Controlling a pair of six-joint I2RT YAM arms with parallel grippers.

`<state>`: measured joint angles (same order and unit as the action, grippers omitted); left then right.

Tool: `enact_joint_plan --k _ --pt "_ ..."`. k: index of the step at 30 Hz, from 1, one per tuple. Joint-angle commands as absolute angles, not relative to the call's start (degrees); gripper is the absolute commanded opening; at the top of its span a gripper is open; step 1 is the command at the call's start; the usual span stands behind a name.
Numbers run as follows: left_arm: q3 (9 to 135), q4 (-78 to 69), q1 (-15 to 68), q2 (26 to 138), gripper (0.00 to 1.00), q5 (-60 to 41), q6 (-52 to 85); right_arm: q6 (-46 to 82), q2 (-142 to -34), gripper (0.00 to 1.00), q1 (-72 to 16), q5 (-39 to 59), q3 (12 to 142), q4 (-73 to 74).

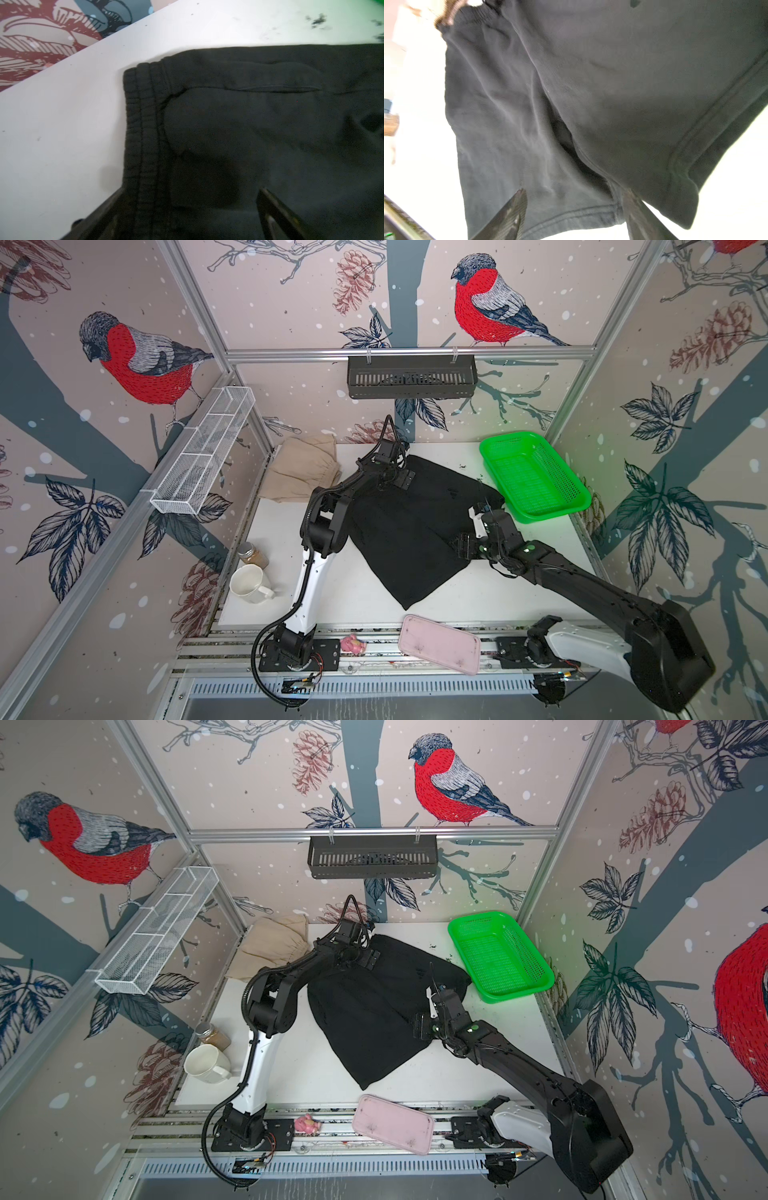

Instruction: Fold and stack the shorts

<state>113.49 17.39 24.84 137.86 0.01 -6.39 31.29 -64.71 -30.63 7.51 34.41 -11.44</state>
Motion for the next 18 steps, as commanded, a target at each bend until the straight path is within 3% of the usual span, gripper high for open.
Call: enact_joint_plan --k 1,10,18 --pt "115.3 16.8 24.7 140.3 0.97 11.6 -7.1 32.0 -64.6 0.75 -29.3 9.0 33.8 -9.4" --pt "126.5 22.8 21.6 148.5 0.97 20.0 -2.4 30.3 -67.1 0.78 -20.0 8.6 33.4 -7.2" --pt "128.8 27.5 17.2 145.8 0.97 19.4 3.2 25.1 -76.6 0.79 -21.2 8.7 41.4 -8.5"
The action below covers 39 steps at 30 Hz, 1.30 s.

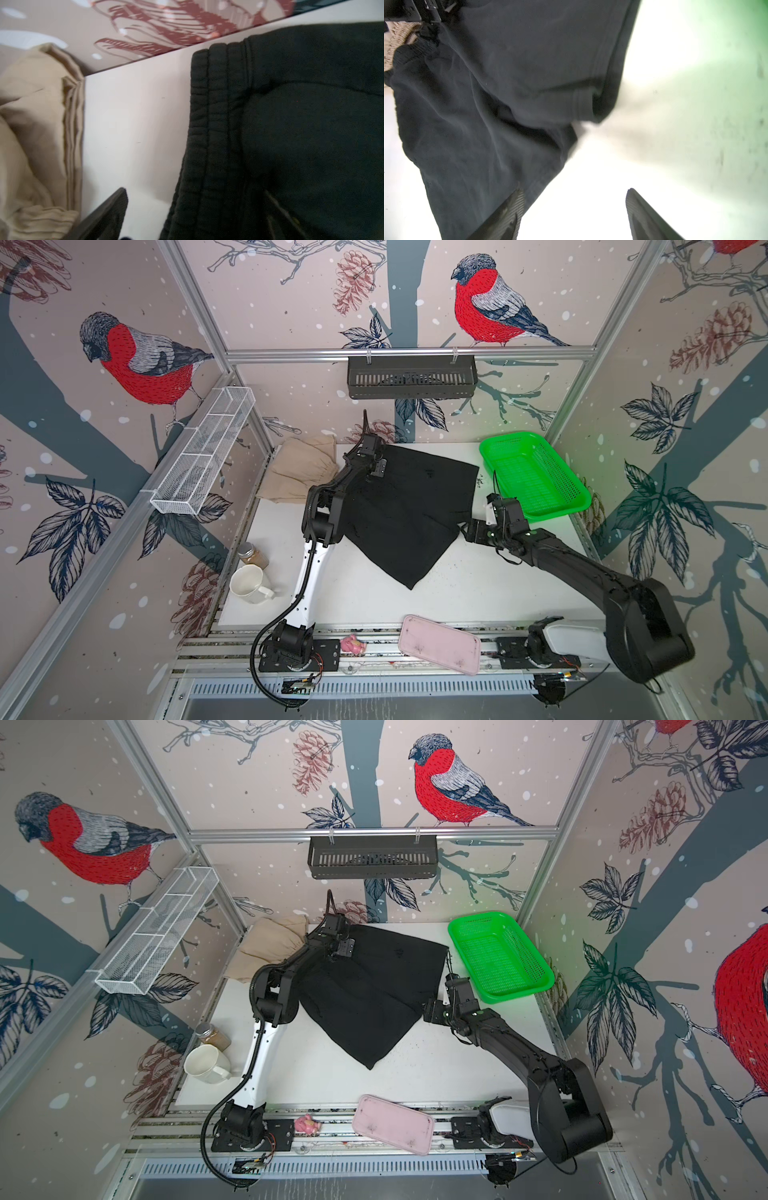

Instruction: Fold and stack the shorts

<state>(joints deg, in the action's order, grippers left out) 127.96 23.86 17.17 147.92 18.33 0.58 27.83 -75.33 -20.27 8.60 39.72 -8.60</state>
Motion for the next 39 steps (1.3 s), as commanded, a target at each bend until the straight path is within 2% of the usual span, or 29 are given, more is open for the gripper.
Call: enact_joint_plan --k 1,4,8,13,19,28,32,34,37,39 --pt "128.7 28.6 17.3 144.6 0.97 18.4 3.7 25.1 -77.2 0.78 -22.3 8.5 41.9 -9.2" --pt "126.6 30.8 17.6 140.0 0.97 14.2 6.7 26.7 -79.4 0.79 -28.4 6.7 43.1 -12.0" --pt "120.9 29.9 17.7 132.9 0.97 3.0 10.4 32.0 -83.1 0.80 -39.5 5.5 43.1 -12.4" --pt "115.7 29.5 17.7 127.6 0.97 0.4 13.0 36.2 -87.2 0.77 -49.3 0.1 44.1 -14.0" --pt "111.4 31.9 17.6 121.6 0.97 1.1 13.7 38.5 -90.2 0.74 -54.3 -1.0 46.4 -11.9" --pt "85.8 25.6 17.7 107.3 0.97 -0.2 18.0 38.9 -96.9 0.71 -58.8 -6.7 51.0 -14.8" --pt "78.1 24.2 17.6 101.3 0.97 0.5 19.3 40.6 -96.0 0.59 -58.0 -8.3 48.8 -19.1" --pt "75.8 23.8 17.4 98.9 0.97 0.1 19.8 42.1 -93.1 0.46 -56.9 -7.8 45.5 -20.8" --pt "73.2 23.9 17.4 95.9 0.97 -0.3 20.5 44.7 -87.4 0.18 -55.0 -7.3 40.4 -23.5" --pt "70.7 23.2 17.3 93.5 0.97 -0.7 21.4 45.9 -83.6 0.05 -53.0 -5.8 37.4 -24.9"
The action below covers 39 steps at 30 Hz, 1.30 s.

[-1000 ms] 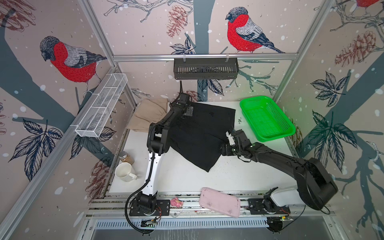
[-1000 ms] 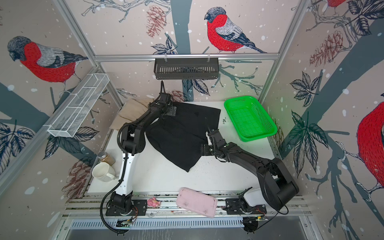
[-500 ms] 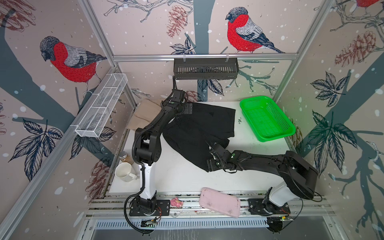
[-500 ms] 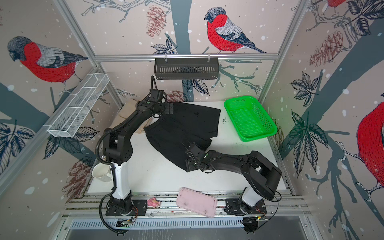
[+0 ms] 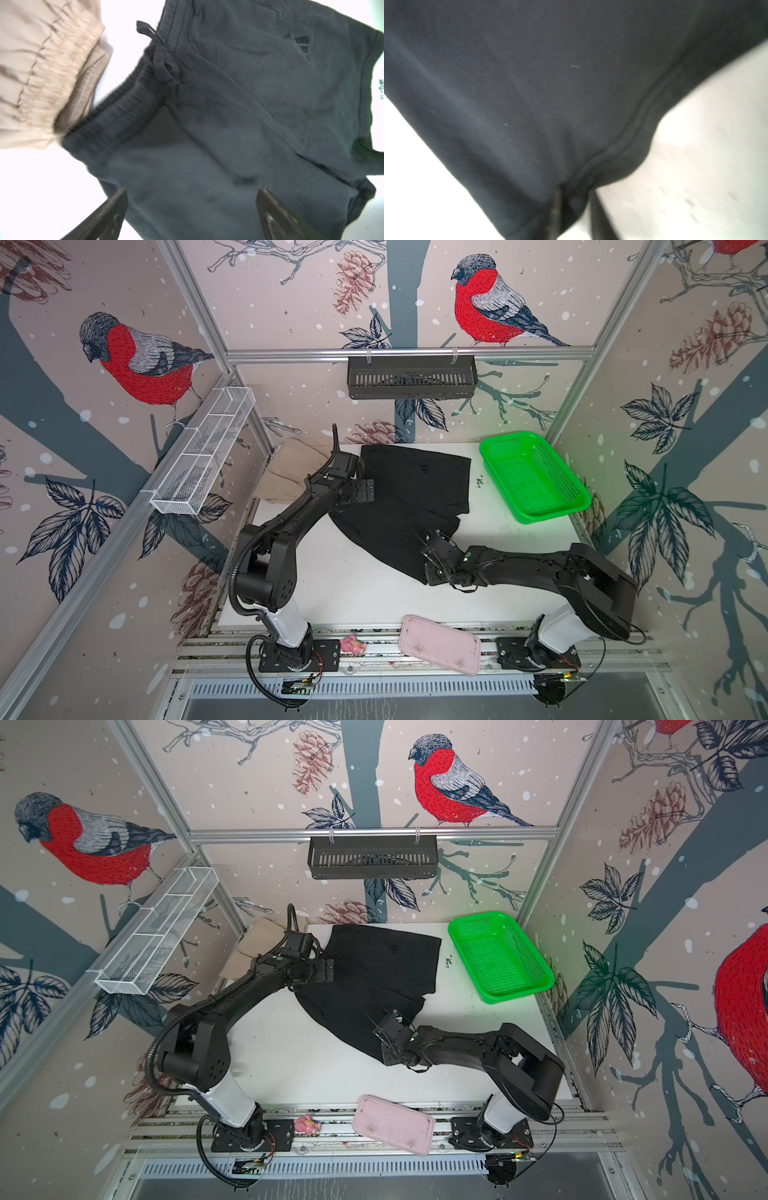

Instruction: Fold and stack the shorts

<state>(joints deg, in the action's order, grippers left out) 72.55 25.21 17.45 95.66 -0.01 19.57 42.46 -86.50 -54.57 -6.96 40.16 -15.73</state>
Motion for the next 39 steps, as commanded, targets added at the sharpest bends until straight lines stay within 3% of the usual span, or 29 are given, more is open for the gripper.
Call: enact_joint_plan --k 1,5,7,8,11,16,24,33,39 --pt "69.1 22.5 17.3 92.0 0.97 -0.9 21.8 46.3 -81.5 0.02 -51.7 -5.2 36.3 -25.8" --pt "63.6 22.5 17.0 86.2 0.97 3.9 23.9 47.9 -71.3 0.05 -46.5 -4.2 33.7 -29.3" --pt "60.9 22.3 16.4 83.8 0.97 5.9 24.5 47.7 -66.1 0.16 -43.5 -3.3 33.1 -30.1" --pt "59.3 21.8 16.1 82.6 0.97 5.9 25.0 47.3 -64.1 0.29 -42.0 -2.9 32.9 -30.5" --pt "54.3 19.6 15.9 79.8 0.97 4.9 27.0 47.7 -60.3 0.52 -39.4 -3.1 33.0 -32.1" --pt "47.3 15.5 15.3 76.4 0.97 2.7 29.0 52.5 -57.3 0.58 -40.3 1.2 29.8 -27.5" --pt "38.4 0.9 8.2 74.8 0.97 -7.4 31.7 56.7 -62.7 0.55 -50.1 0.6 27.1 -19.4" --pt "36.6 -10.9 8.1 82.1 0.96 -12.4 30.2 55.5 -65.2 0.13 -49.5 -1.2 26.3 -18.1" --pt "36.2 -11.5 8.1 86.1 0.81 -11.9 30.2 54.4 -60.9 0.04 -47.2 -1.1 24.1 -18.7"
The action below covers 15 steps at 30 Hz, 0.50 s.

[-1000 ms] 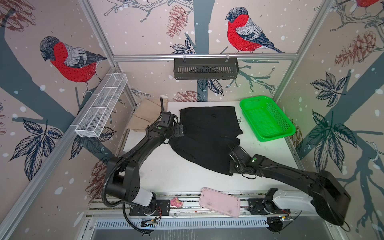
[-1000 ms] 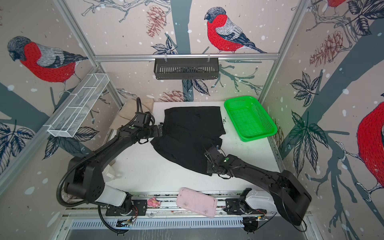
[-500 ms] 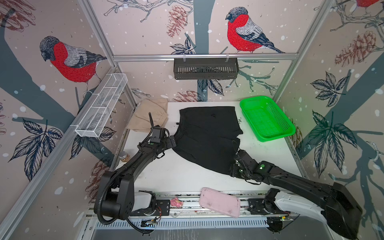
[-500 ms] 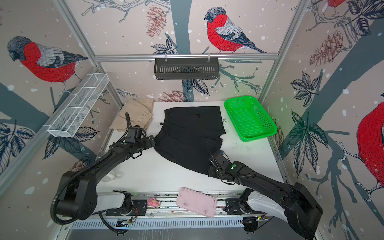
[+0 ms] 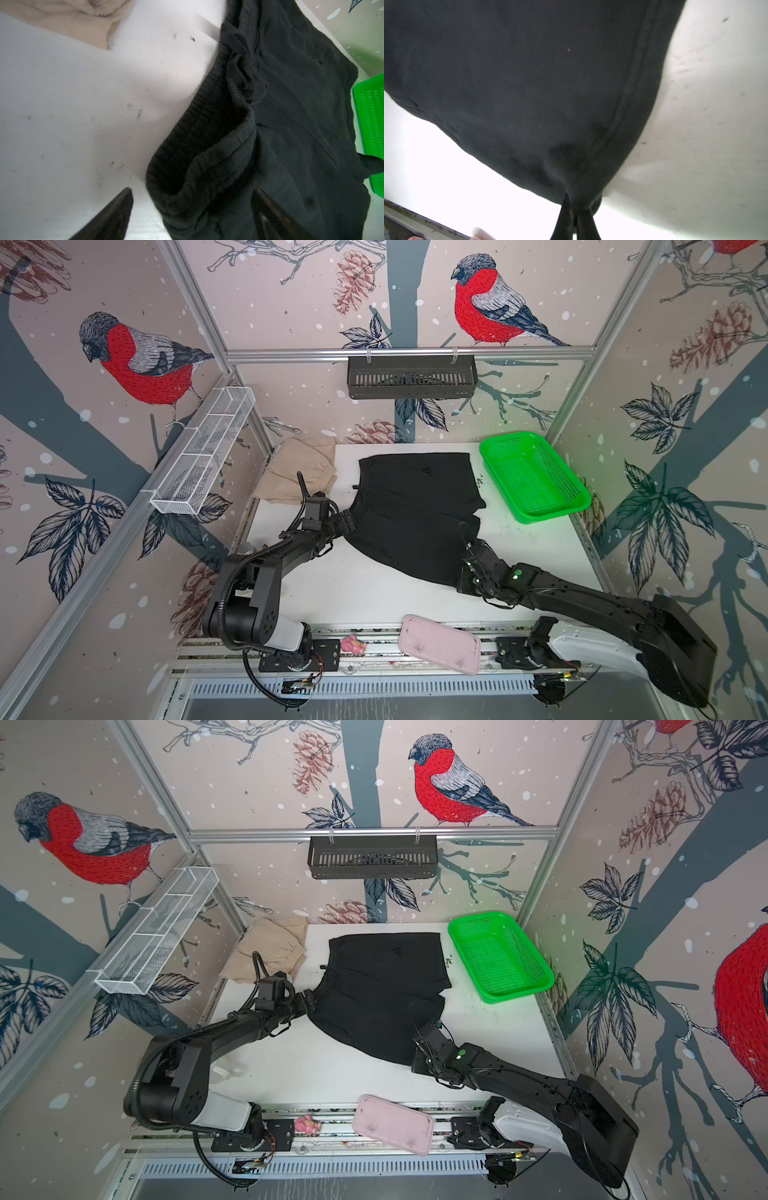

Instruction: Fold and stack the shorts

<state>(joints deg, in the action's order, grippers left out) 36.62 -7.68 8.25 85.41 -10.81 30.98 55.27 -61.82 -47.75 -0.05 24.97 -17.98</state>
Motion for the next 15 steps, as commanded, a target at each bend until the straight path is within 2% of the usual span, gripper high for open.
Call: enact_joint_plan --k 1,6,11,13,15 --pt "36.0 -12.1 8.1 86.5 0.80 -12.6 30.0 54.4 -60.5 0.03 -47.0 -1.1 23.5 -19.0" --pt "35.6 -14.0 8.1 88.6 0.67 -14.3 30.1 54.3 -58.6 0.03 -46.5 -1.6 22.7 -18.6" --pt "37.1 -11.1 8.1 88.9 0.56 -10.1 27.9 54.0 -58.7 0.02 -46.5 -2.0 22.4 -18.2" --pt "37.8 -9.2 8.1 88.3 0.55 -7.6 27.4 53.9 -58.6 0.02 -46.4 -2.1 22.1 -18.0" --pt "38.0 -7.8 8.1 87.2 0.64 -5.5 27.0 53.9 -58.6 0.02 -46.3 -2.0 22.2 -18.1"
